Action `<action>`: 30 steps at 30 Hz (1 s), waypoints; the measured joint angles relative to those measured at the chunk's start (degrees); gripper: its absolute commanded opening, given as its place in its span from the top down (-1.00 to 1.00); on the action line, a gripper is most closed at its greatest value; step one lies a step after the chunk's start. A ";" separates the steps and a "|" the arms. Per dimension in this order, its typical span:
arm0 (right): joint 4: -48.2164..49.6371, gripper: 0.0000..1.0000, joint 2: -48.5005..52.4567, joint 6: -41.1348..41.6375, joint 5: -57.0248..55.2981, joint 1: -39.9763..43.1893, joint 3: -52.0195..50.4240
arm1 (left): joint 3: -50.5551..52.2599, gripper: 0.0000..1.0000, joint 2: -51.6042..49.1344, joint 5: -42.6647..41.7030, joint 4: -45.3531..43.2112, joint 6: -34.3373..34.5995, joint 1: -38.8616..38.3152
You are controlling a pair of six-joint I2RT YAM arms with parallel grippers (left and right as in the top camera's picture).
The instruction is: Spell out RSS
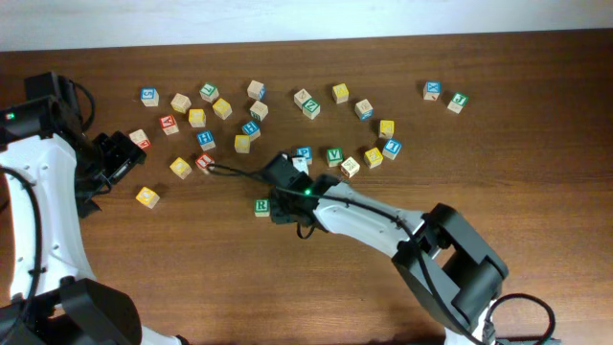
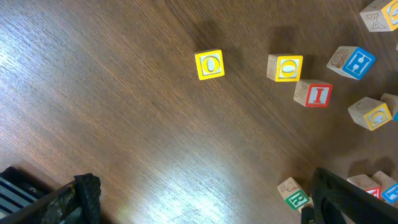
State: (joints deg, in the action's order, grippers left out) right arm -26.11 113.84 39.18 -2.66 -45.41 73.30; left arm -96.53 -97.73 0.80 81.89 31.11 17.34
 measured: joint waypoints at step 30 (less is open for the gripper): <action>-34.71 -0.97 -20.92 -3.04 -5.99 15.98 17.29 | 0.00 -0.98 0.00 0.00 0.02 0.00 0.00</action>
State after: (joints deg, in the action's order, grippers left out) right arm -60.82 92.92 36.14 -8.64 -29.43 90.59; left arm -96.53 -97.73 0.80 81.91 31.11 17.34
